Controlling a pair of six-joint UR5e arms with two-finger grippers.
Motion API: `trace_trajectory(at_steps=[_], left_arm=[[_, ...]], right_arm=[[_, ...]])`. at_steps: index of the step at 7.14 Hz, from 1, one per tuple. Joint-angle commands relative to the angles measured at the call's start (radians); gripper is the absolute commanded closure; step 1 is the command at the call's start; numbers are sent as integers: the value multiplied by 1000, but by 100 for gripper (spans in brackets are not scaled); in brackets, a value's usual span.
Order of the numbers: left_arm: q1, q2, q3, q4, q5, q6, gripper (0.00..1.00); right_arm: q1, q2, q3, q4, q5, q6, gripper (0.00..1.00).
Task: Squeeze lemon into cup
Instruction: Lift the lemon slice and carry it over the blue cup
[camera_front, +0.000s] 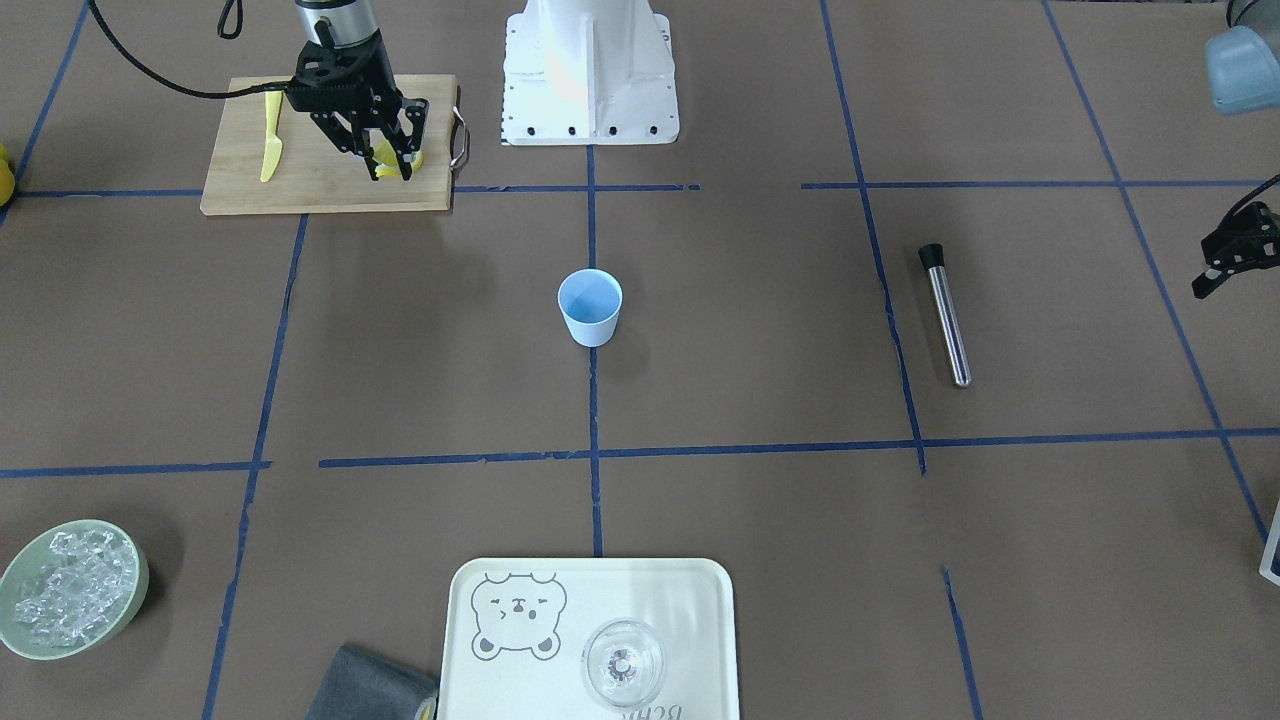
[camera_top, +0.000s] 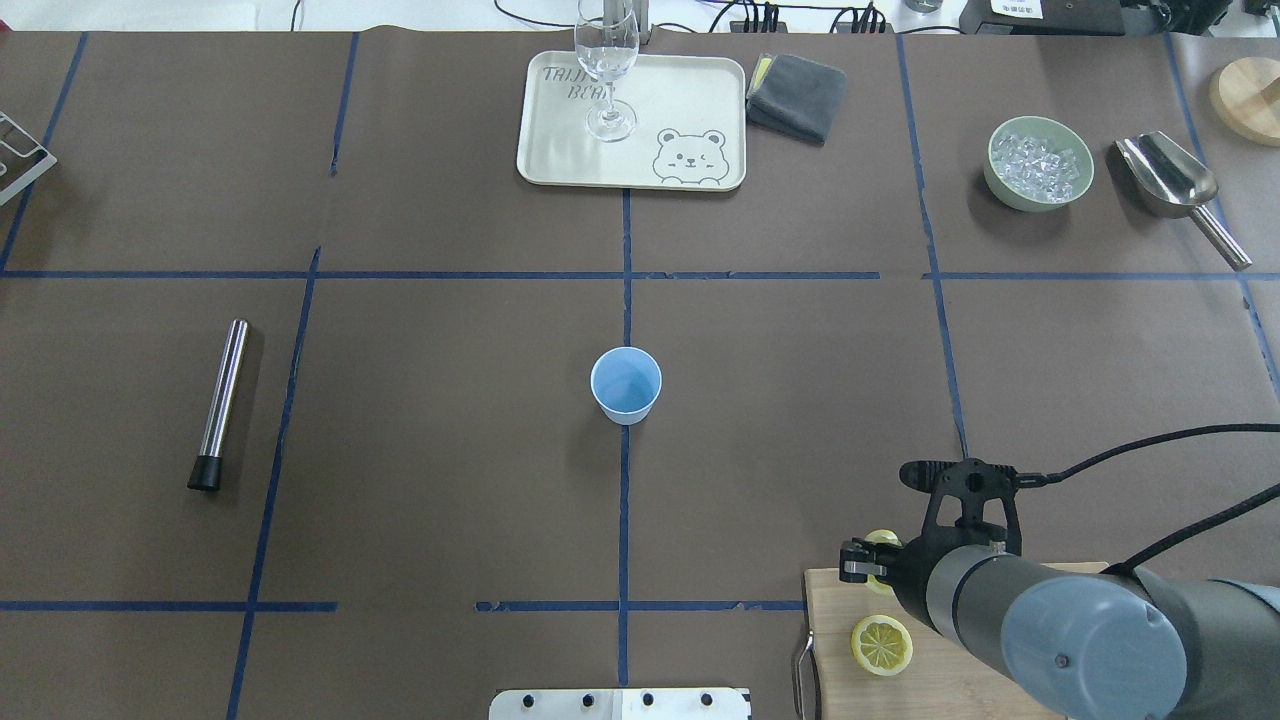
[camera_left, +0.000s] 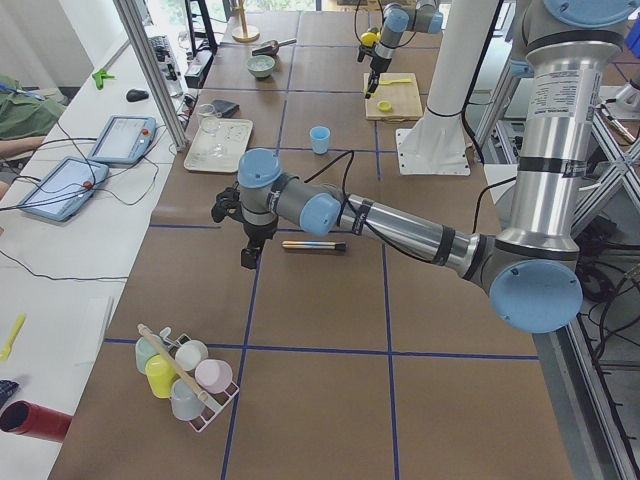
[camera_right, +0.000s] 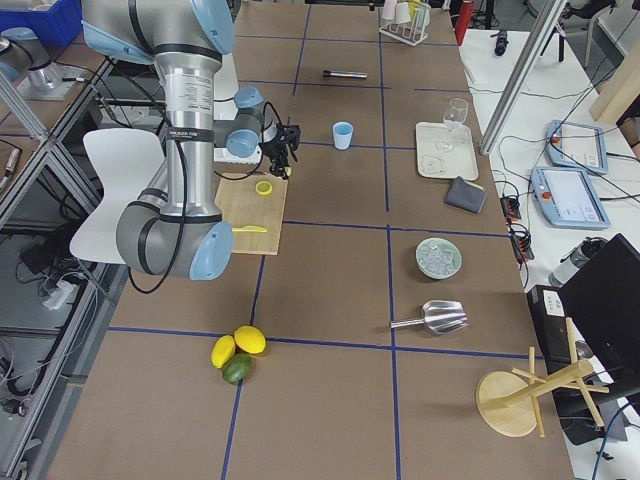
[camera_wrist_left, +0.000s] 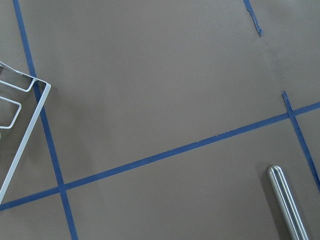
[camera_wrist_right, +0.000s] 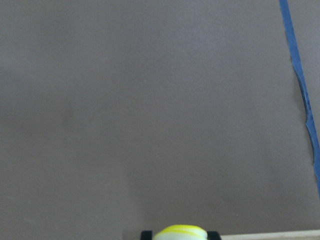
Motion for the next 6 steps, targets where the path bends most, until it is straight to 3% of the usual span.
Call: trace_trajectory(at_steps=[1,3,6], left_arm=[[0,0,0,0,0,0,0],[0,0,0,0,0,2,0],[0,0,0,0,0,2,0]], right_arm=[[164,107,-17,-73,154,-12,54],[263,372,-102,-289,223,-72,54],[321,599,-317,-325,255,-86,54]])
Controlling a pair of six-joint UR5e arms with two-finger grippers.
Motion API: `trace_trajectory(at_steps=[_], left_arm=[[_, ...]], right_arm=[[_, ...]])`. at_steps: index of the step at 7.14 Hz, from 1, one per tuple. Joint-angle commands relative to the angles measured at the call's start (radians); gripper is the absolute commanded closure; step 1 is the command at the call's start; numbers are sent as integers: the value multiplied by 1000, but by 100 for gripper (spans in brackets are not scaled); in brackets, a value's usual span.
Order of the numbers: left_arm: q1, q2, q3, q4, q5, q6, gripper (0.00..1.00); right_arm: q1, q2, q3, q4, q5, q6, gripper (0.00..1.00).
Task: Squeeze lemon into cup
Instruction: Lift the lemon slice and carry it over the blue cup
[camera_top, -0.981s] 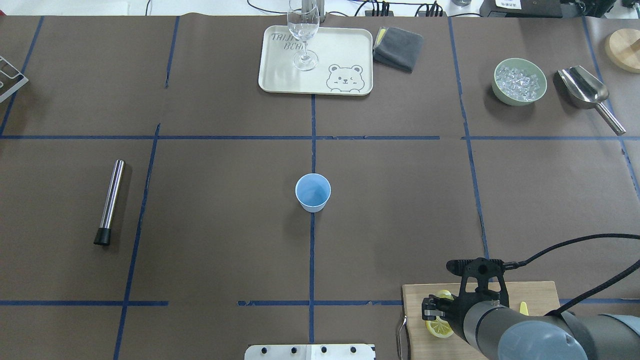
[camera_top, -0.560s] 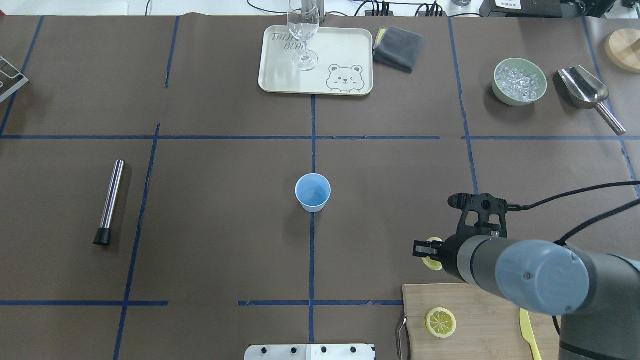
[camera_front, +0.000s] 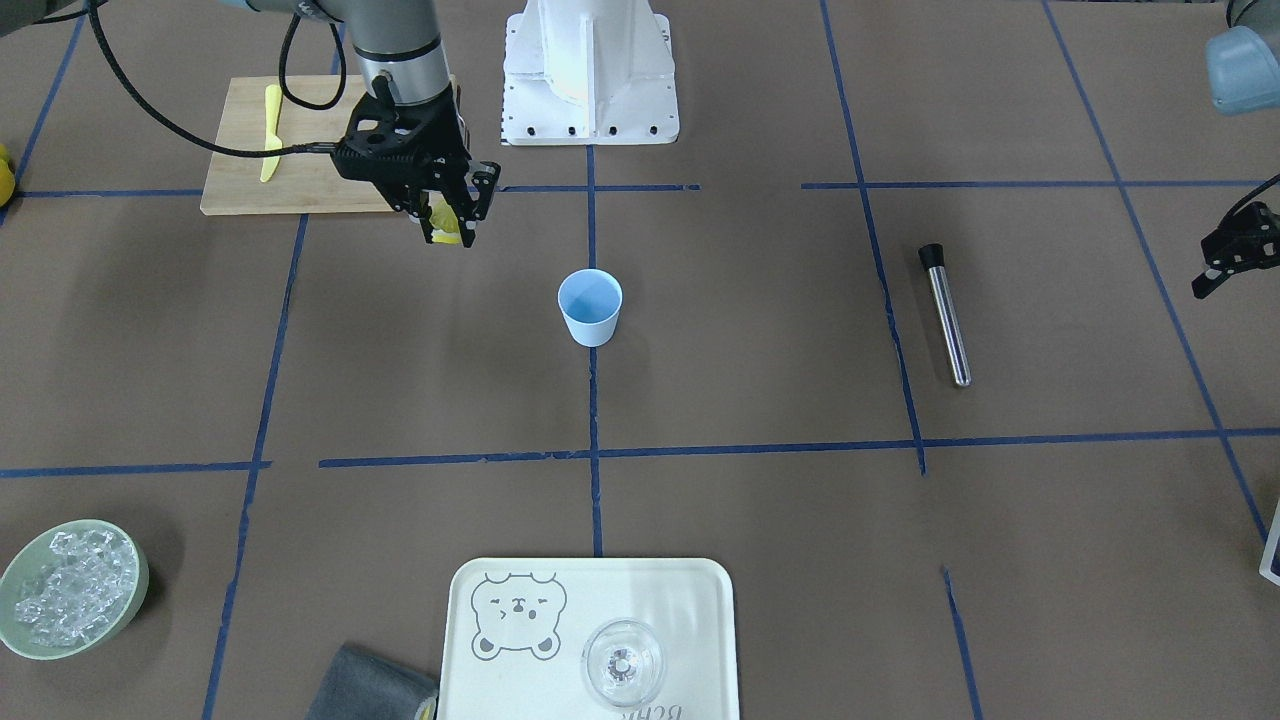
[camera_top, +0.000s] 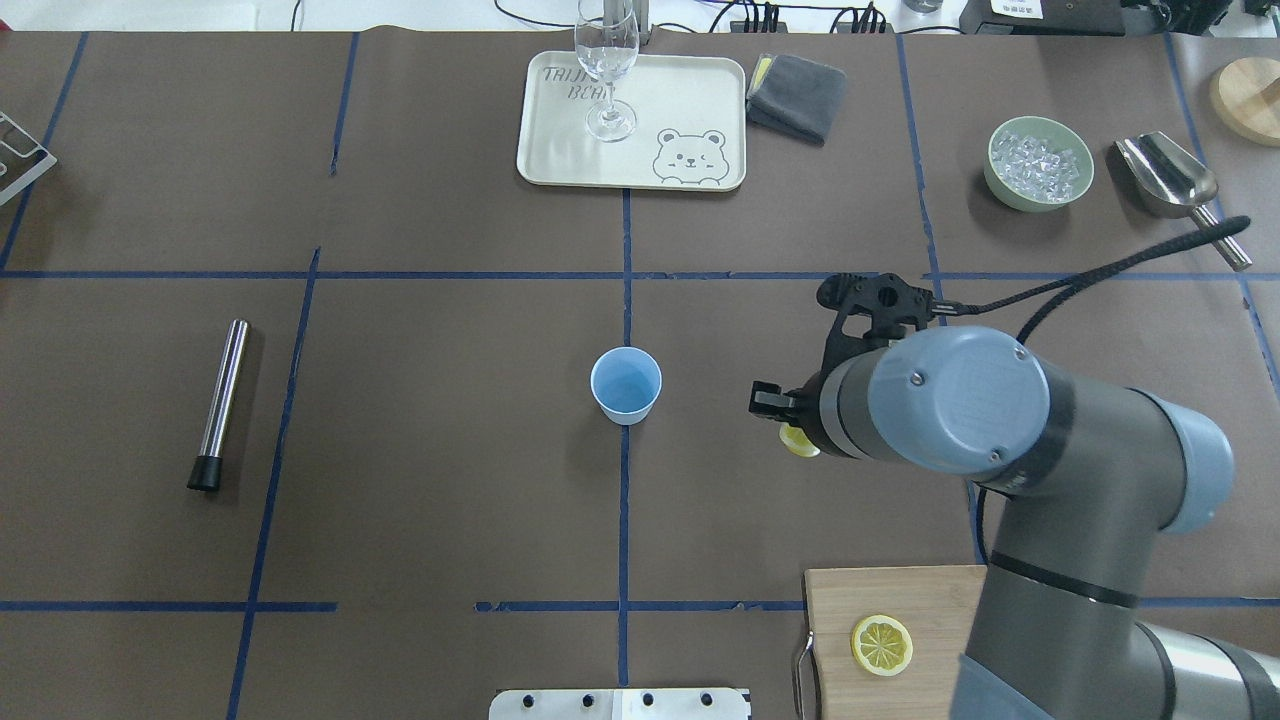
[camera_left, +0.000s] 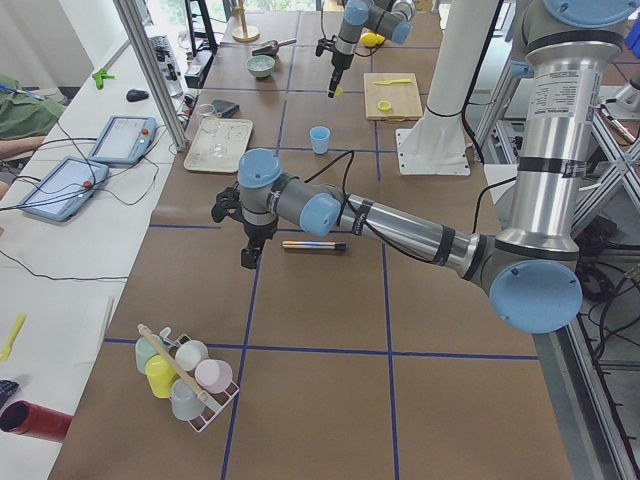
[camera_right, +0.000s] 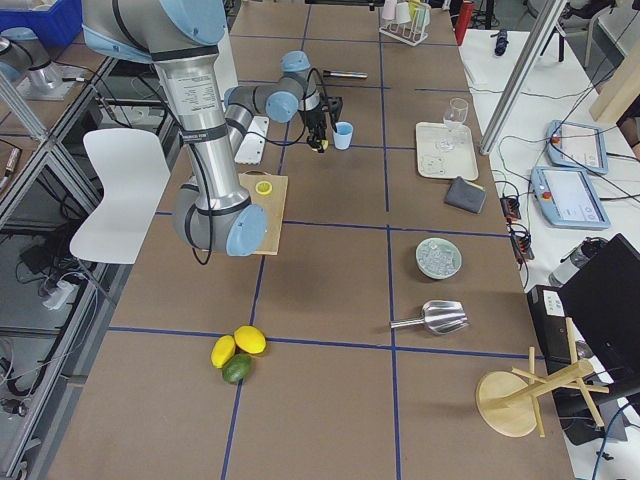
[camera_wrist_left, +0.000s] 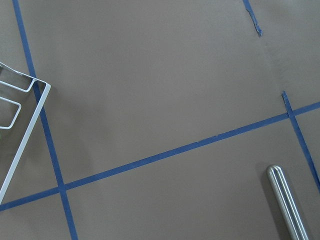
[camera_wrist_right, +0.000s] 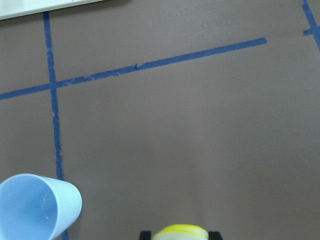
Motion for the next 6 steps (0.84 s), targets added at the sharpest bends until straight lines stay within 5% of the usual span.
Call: trace_trajectory(at_steps=[1,4,6], left_arm=[[0,0,2,0,0,1,0],[0,3,2,0,0,1,0],[0,3,2,0,0,1,0]], right_arm=[[15,184,-191,-5,5,-3,54],[12,347,-380,-3,8,2,52],[-15,351,-407,-3,9,-1,49]])
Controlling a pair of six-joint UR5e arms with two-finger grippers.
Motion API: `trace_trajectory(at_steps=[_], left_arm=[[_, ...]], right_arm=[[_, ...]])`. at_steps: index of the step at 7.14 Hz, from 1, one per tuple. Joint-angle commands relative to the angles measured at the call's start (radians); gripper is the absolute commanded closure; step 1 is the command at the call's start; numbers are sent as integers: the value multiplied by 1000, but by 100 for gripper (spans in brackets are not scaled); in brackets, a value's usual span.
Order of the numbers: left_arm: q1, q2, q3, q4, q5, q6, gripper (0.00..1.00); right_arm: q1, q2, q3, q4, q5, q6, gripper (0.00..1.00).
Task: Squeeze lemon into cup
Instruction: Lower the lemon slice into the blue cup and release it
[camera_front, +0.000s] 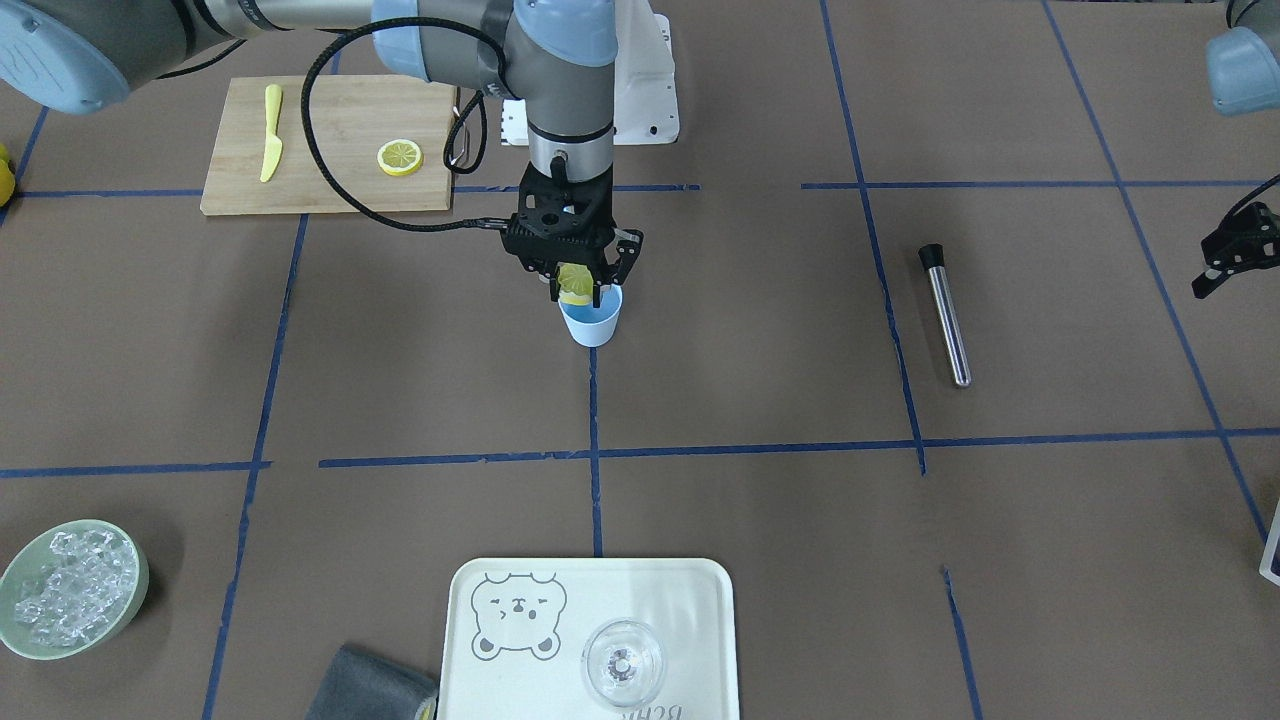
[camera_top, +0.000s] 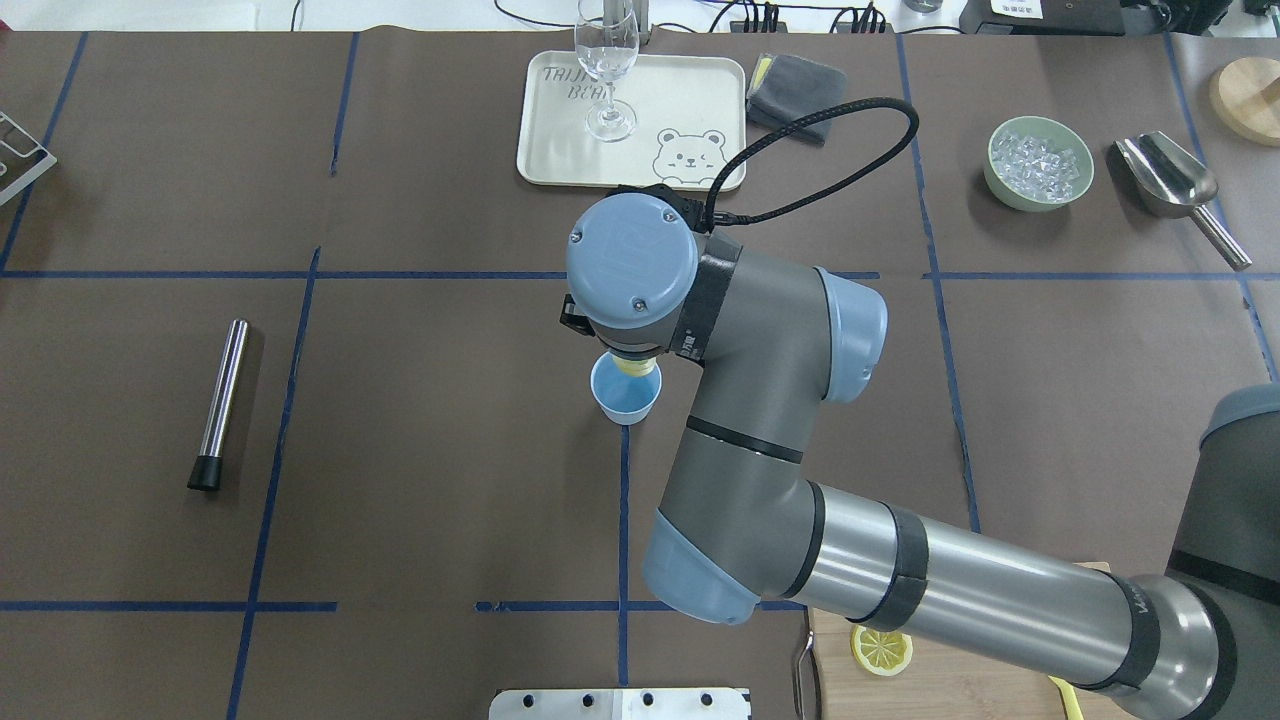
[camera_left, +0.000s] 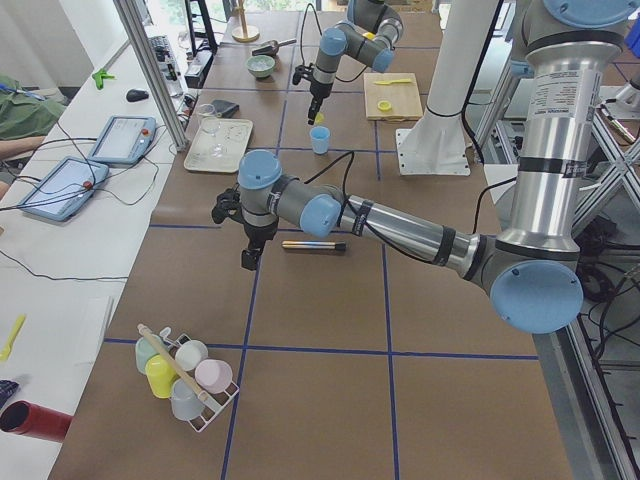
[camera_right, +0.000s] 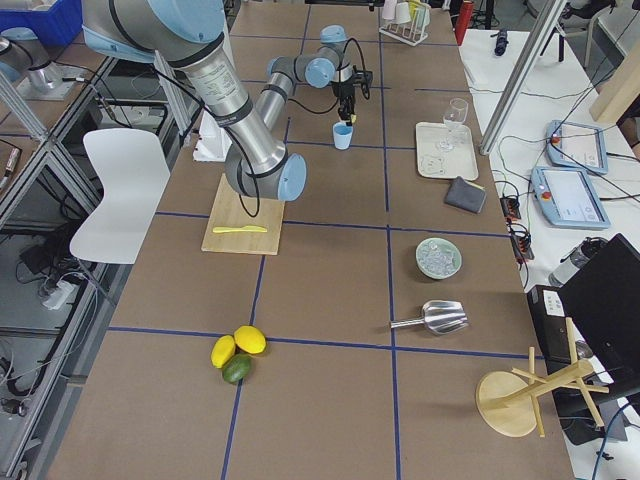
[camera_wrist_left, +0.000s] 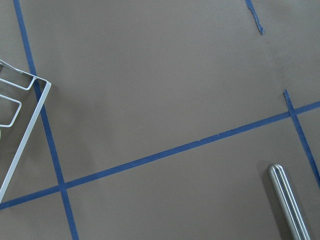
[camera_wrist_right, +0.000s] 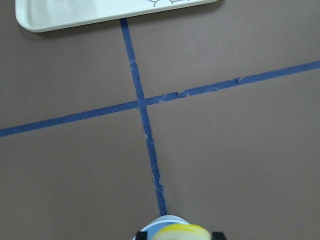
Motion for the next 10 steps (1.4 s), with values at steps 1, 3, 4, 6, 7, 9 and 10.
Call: trace_trajectory(at_steps=[1,3,4,6,7,9,10], left_arm=[[0,2,0,0,0,0,0],[0,2,0,0,0,0,0],[0,2,0,0,0,0,0],[0,2,0,0,0,0,0],[0,2,2,0,0,2,0],[0,2,2,0,0,2,0],[0,2,0,0,0,2,0]], right_arm=[[-24,7,-23,0,1,-1,49],[-42,-4,-24,0,1,-1,50],[-42,0,-36,2,-1,-1,49],[-36,-6,-43,49,-2,-4,49],[-30,-4,-43,51,-1,-6,49],[-24,-6,-50,51,-2,-21,43],[-25,-7,-50,51,-2,-21,29]])
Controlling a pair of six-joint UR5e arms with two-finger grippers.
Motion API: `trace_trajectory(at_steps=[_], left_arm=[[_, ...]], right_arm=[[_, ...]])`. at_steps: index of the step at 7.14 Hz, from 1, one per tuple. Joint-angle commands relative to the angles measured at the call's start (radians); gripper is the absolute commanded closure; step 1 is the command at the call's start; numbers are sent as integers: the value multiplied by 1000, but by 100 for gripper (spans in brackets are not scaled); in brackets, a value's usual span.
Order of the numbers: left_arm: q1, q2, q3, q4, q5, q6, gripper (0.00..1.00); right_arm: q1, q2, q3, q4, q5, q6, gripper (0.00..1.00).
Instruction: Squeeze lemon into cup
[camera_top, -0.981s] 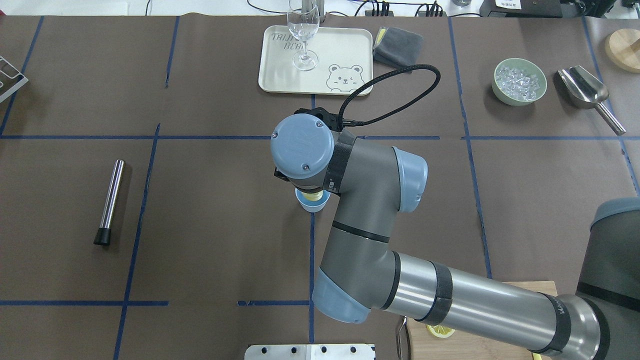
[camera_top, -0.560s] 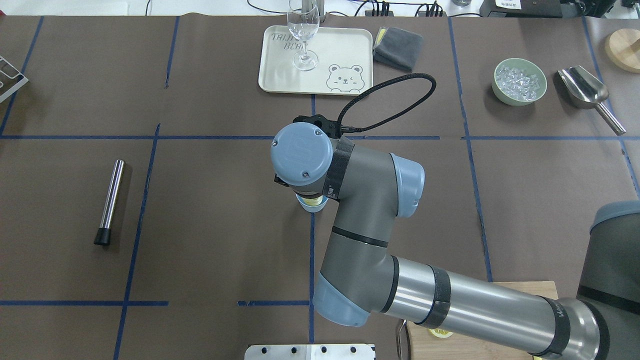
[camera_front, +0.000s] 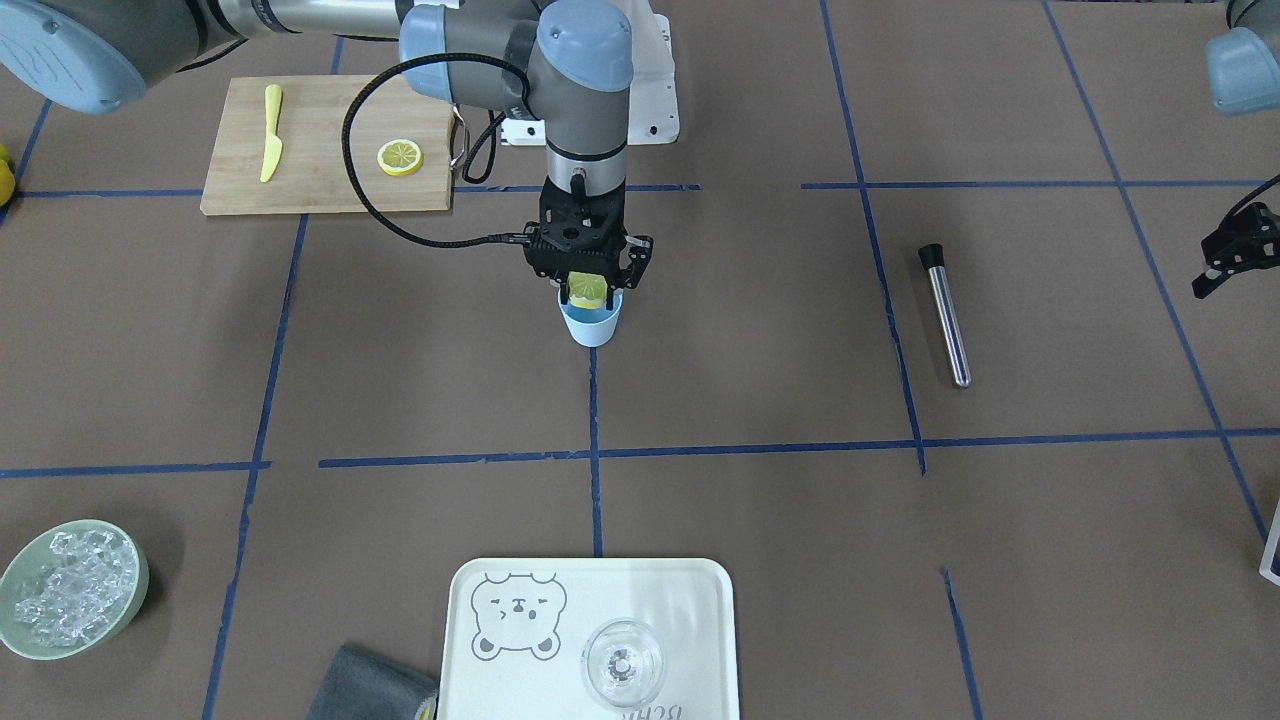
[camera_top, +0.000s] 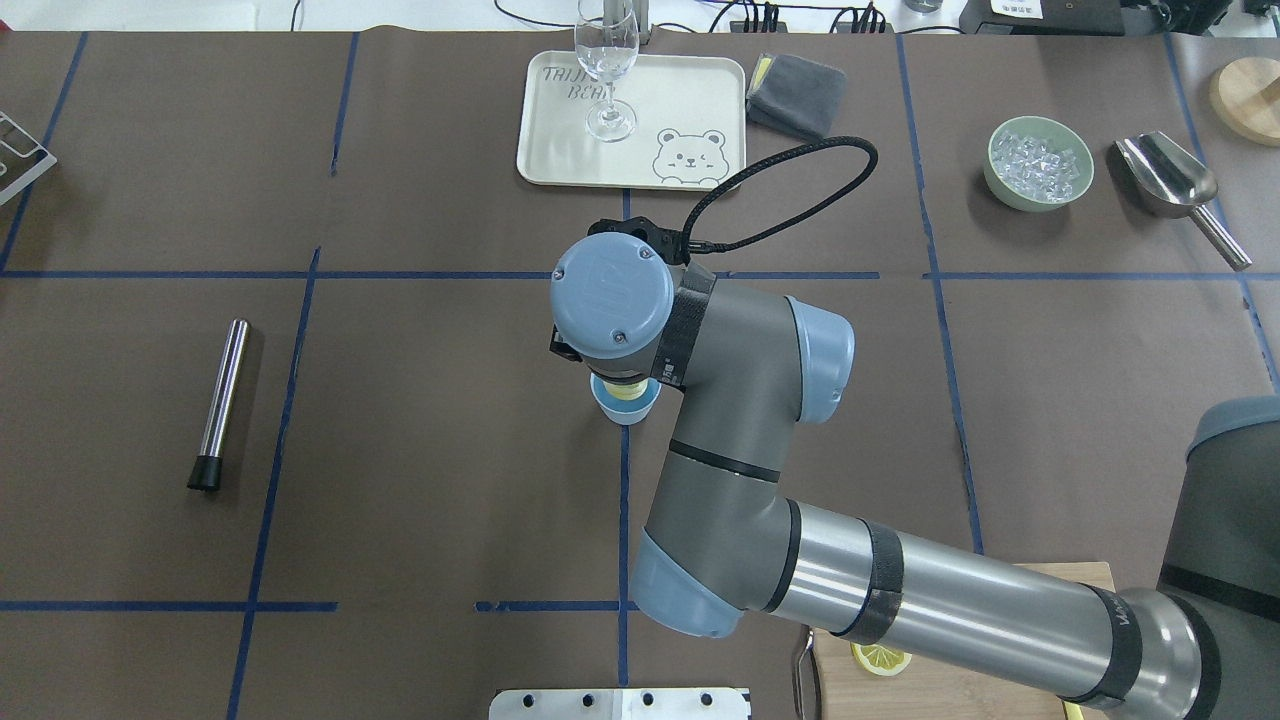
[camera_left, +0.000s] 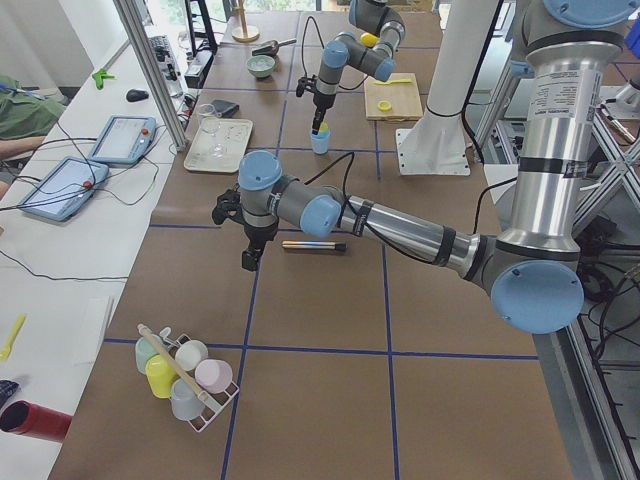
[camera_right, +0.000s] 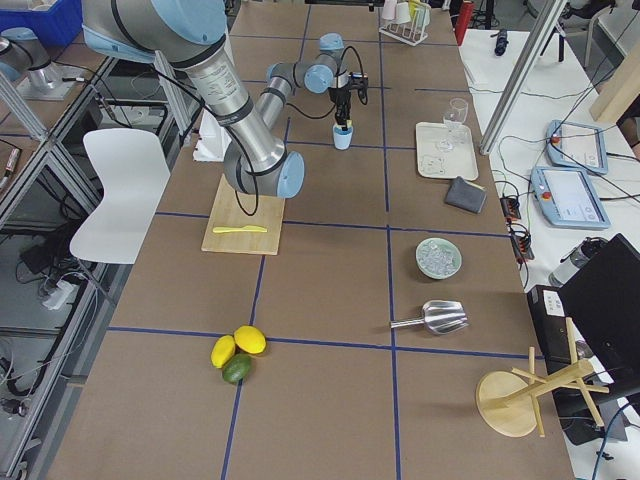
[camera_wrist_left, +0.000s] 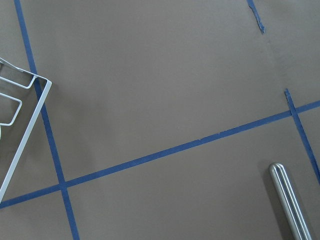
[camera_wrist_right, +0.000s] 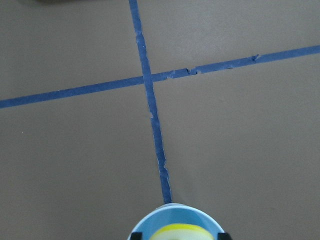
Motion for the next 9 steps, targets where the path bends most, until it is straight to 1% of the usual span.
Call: trace_trajectory(at_steps=[1,3,4,5,6,7,8,9], left_arm=[[0,0,-1,-2,0,-1,0],[0,0,-3,0,0,-1,0],[0,0,-1,0,0,-3,0],[5,-8,3,0,0,-5,0],[40,-14,5,0,0,-56,0],[93,-46,-4,8,-2,-158,0],[163,-57,-4,8,-2,-241,0],[199,-63,-4,11,-2,-262,0]], right_arm=[[0,1,-3,0,1,-1,20],[0,5,2,0,1,-2,0],[6,6,8,-1,12,-4,0],[30,2,22,-7,62,-18,0],[76,-33,78,-19,108,-48,0],[136,-129,186,-36,142,-144,0],[229,-234,259,-36,206,-280,0],[317,-295,279,-32,272,-414,0]])
